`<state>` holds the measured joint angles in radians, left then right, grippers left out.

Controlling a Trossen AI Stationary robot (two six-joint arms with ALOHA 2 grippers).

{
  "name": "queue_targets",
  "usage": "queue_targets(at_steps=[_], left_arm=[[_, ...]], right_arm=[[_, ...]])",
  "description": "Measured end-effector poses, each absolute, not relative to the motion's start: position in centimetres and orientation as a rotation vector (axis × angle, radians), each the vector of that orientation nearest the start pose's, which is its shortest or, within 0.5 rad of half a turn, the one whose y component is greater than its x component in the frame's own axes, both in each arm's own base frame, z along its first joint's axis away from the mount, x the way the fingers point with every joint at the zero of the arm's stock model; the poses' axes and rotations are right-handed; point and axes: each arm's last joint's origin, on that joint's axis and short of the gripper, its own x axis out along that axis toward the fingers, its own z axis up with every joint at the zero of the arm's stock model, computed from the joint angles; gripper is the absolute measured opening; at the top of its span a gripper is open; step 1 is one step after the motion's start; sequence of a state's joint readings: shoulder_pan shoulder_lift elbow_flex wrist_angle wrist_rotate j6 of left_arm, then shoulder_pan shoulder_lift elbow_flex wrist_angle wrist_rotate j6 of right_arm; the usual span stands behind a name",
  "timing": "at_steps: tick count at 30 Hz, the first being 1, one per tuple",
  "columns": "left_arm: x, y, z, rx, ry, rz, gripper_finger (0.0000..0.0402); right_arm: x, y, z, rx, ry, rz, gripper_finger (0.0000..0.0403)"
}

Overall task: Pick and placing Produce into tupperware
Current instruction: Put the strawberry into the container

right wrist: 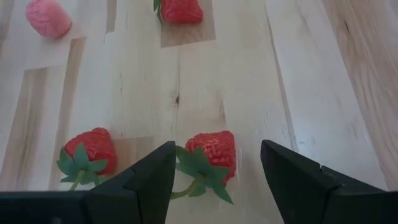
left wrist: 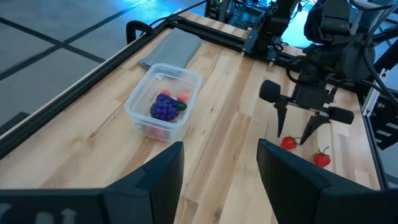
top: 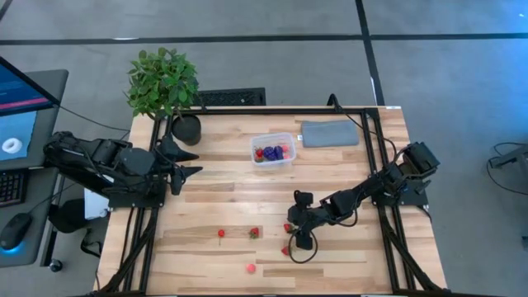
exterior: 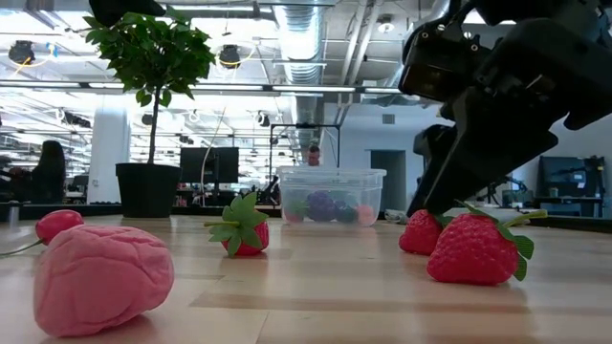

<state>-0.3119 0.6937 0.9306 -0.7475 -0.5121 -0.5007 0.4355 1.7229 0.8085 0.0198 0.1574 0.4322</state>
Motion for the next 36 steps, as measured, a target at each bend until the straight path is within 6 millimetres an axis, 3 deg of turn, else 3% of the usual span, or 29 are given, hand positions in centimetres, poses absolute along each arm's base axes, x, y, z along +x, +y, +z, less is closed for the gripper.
queue_targets(at_steps=[13,22,36], left_arm=[[12.1,-2.4,34.3,-0.285,0.406,0.306,0.0193],[12.1,-2.4,34.2,-0.3,0.41,0.305,0.0193],[12.1,-2.4,34.2,-0.299,0.415,0.294,0.0193]], right_arm=[[29.2,13.1,13.1,0.128,0.871,0.086,0.026],[31.9,14.6,11.6,0.13,0.923,0.117,0.026],[31.5,14.4,11.2,0.122,0.99,0.092,0.026]])
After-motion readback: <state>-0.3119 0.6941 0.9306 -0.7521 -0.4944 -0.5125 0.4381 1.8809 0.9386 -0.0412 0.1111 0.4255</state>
